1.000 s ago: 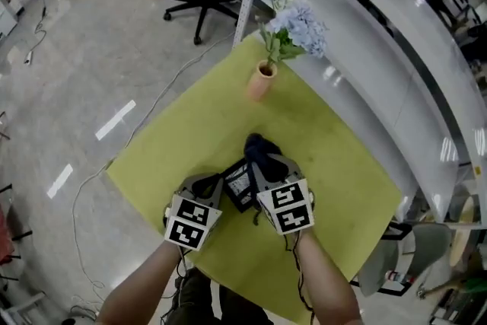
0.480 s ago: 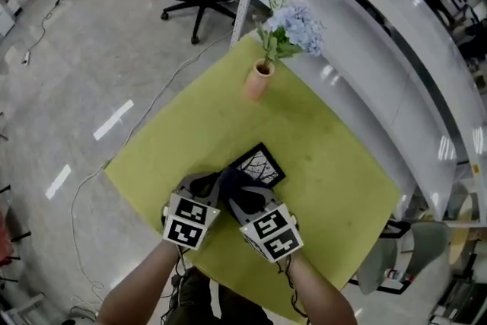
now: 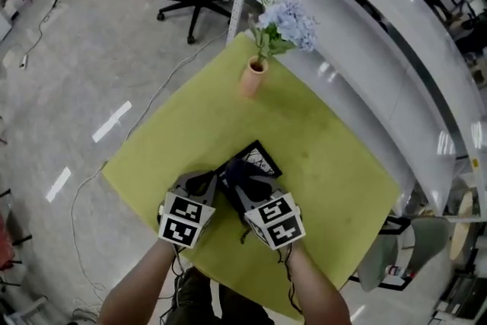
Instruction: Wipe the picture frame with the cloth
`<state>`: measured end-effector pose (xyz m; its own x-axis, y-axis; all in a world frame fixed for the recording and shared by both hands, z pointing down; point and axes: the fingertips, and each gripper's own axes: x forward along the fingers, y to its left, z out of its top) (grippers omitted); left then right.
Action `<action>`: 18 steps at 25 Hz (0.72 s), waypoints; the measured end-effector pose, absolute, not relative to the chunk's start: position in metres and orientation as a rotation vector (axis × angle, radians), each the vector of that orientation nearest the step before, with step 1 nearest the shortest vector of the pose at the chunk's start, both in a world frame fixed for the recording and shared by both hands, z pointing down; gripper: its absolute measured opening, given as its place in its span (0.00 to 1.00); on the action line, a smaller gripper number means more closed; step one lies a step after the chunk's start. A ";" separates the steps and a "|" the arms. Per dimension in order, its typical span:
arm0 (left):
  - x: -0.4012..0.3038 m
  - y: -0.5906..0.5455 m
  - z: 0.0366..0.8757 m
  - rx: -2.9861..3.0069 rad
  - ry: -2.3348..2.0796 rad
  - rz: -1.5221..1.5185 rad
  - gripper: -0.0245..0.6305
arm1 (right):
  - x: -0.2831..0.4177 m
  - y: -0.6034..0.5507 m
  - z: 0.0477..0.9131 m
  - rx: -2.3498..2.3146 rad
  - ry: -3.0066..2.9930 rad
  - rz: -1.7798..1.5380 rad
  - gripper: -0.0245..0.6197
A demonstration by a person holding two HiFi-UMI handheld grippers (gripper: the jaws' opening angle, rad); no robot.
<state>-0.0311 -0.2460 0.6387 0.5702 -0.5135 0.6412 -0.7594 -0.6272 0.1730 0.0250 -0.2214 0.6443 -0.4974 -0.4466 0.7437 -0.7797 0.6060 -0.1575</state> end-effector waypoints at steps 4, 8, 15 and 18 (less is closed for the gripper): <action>-0.030 -0.246 0.639 2.375 -1.029 0.769 0.05 | 0.051 -0.236 0.644 1.053 -2.131 0.617 0.17; -0.029 -0.246 0.640 2.372 -1.022 0.768 0.05 | 0.082 -0.253 0.643 1.135 -2.076 0.544 0.17; -0.030 -0.246 0.639 2.373 -1.022 0.769 0.05 | 0.100 -0.256 0.613 1.265 -2.159 0.532 0.16; -0.029 -0.247 0.639 2.371 -1.019 0.768 0.05 | 0.085 -0.239 0.586 1.231 -2.293 0.576 0.16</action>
<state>-0.0291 -0.2467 0.6394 0.5733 -0.5095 0.6417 -0.7572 -0.6286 0.1775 0.0850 -0.2394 0.5861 -0.4857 -0.6515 0.5828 -0.8496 0.5085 -0.1396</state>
